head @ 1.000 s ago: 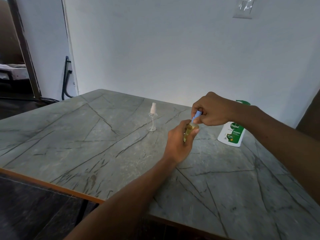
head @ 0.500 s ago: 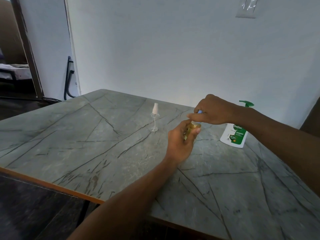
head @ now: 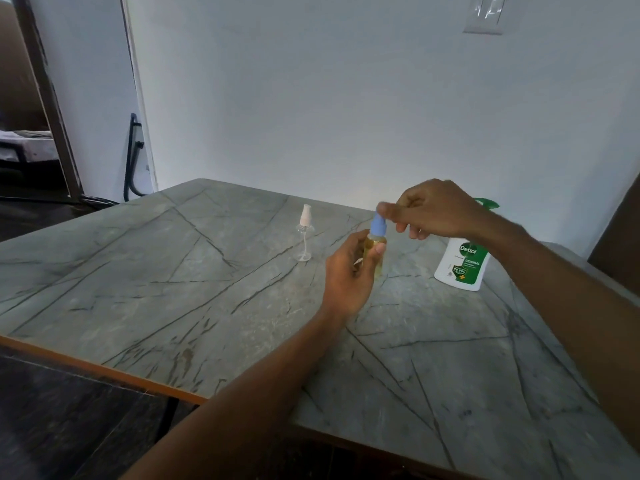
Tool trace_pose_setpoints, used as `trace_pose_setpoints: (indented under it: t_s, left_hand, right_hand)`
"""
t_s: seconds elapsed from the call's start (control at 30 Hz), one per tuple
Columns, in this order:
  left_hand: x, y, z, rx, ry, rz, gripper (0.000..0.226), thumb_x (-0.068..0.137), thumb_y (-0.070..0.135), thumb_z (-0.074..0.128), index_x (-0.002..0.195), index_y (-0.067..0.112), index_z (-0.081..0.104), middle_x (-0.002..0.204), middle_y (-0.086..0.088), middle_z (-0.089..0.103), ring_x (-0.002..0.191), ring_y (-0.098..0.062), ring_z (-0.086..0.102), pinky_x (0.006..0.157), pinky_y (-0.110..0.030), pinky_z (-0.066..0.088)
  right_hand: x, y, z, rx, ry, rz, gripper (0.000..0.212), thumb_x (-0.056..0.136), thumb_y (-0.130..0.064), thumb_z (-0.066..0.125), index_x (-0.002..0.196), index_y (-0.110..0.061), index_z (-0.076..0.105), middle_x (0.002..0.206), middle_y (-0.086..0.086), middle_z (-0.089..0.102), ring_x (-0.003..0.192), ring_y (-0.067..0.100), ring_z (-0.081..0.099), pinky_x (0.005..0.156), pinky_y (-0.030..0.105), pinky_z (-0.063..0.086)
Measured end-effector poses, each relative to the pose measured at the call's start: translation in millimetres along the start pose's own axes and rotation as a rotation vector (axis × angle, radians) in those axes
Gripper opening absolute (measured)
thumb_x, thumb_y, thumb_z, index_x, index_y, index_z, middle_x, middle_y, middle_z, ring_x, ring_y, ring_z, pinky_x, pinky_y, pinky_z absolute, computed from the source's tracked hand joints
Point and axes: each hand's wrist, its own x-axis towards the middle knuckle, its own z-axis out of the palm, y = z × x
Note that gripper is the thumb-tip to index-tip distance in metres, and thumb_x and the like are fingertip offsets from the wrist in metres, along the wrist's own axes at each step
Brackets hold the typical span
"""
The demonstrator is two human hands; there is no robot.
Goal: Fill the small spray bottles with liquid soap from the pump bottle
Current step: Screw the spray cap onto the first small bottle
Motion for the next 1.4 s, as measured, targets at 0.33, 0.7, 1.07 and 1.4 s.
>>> trace_pose_setpoints:
  t_s: [0.33, 0.7, 1.07, 1.4]
  left_hand:
    - [-1, 2, 0, -0.072, -0.108, -0.070, 0.027, 0.098, 0.027, 0.055, 0.119, 0.013, 0.063, 0.105, -0.002, 0.071, 0.101, -0.017, 0.066, 0.091, -0.046, 0.053]
    - [4, -14, 2, 0.015, -0.007, -0.212, 0.043, 0.099, 0.045, 0.046, 0.133, 0.020, 0.055, 0.126, 0.004, 0.062, 0.117, -0.008, 0.057, 0.102, -0.039, 0.047]
    - [10, -22, 1, -0.122, 0.197, -0.294, 0.035, 0.103, 0.032, 0.039, 0.127, 0.014, 0.057, 0.113, -0.001, 0.066, 0.104, -0.009, 0.064, 0.095, -0.035, 0.052]
    - [10, -23, 2, -0.101, 0.177, -0.283, 0.036, 0.104, 0.031, 0.037, 0.128, 0.012, 0.056, 0.112, -0.002, 0.066, 0.103, -0.010, 0.064, 0.094, -0.035, 0.053]
  right_hand:
    - [-41, 42, 67, 0.474, 0.020, 0.050, 0.047, 0.074, -0.025, 0.084, 0.117, -0.022, 0.067, 0.101, -0.009, 0.074, 0.094, 0.004, 0.069, 0.076, 0.013, 0.050]
    - [-13, 62, 89, 0.413, 0.231, 0.148, 0.037, 0.074, -0.023, 0.084, 0.108, -0.019, 0.069, 0.094, -0.008, 0.074, 0.086, 0.004, 0.069, 0.070, 0.012, 0.048]
    - [34, 96, 107, 0.270, 0.281, 0.243, 0.037, 0.075, -0.024, 0.084, 0.105, -0.010, 0.067, 0.098, 0.002, 0.071, 0.092, 0.018, 0.066, 0.086, 0.030, 0.052]
    - [35, 104, 119, 0.292, 0.236, 0.262, 0.042, 0.073, -0.027, 0.085, 0.108, -0.012, 0.066, 0.100, 0.001, 0.071, 0.091, 0.016, 0.066, 0.086, 0.032, 0.053]
